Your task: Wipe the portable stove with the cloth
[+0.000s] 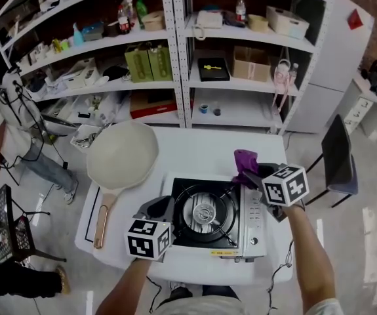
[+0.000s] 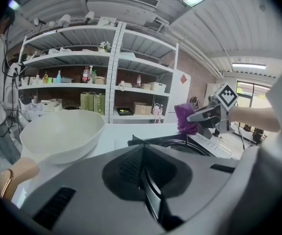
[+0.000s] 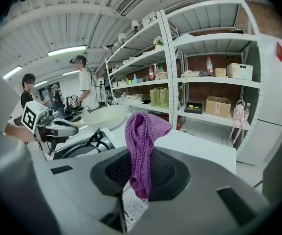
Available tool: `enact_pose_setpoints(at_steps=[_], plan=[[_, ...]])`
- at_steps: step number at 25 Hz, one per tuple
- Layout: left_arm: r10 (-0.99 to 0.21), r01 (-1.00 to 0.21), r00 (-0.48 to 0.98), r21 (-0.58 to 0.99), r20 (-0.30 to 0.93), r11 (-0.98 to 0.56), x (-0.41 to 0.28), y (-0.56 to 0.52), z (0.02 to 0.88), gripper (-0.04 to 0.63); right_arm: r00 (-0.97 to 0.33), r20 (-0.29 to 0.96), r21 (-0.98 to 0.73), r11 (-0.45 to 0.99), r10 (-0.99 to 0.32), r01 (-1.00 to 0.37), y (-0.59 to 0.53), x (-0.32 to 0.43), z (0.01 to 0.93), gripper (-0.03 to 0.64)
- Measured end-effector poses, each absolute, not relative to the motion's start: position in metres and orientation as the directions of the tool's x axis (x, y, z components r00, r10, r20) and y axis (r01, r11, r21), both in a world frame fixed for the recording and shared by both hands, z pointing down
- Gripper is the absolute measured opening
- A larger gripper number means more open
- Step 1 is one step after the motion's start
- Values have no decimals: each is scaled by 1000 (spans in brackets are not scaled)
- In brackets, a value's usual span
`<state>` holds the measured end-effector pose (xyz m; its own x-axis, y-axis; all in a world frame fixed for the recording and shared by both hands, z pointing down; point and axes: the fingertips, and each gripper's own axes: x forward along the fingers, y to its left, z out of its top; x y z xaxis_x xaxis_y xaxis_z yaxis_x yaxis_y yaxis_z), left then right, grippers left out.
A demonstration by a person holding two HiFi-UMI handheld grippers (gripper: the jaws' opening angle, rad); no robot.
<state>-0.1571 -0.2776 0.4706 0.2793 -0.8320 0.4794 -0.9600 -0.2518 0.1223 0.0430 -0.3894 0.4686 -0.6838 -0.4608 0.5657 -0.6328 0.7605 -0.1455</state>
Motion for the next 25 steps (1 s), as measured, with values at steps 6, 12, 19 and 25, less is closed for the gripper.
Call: enact_pose_setpoints(at_steps=[6, 12, 19, 25], plan=[[-830, -954, 299, 126, 471, -272, -154, -277, 467, 3, -703, 490, -142, 749, -516, -648, -376, 39, 442, 71], [-826, -942, 333, 133, 455, -307, -149, -275, 464, 3, -710, 504, -186, 741, -492, -645, -350, 24, 456, 71], [-814, -925, 377, 140, 442, -352, -144, -270, 462, 3, -735, 507, -281, 721, -449, -634, -315, 12, 469, 71], [-806, -914, 404, 143, 432, -381, -144, -262, 461, 3, -759, 505, -327, 724, -410, -608, -291, 0, 473, 71]])
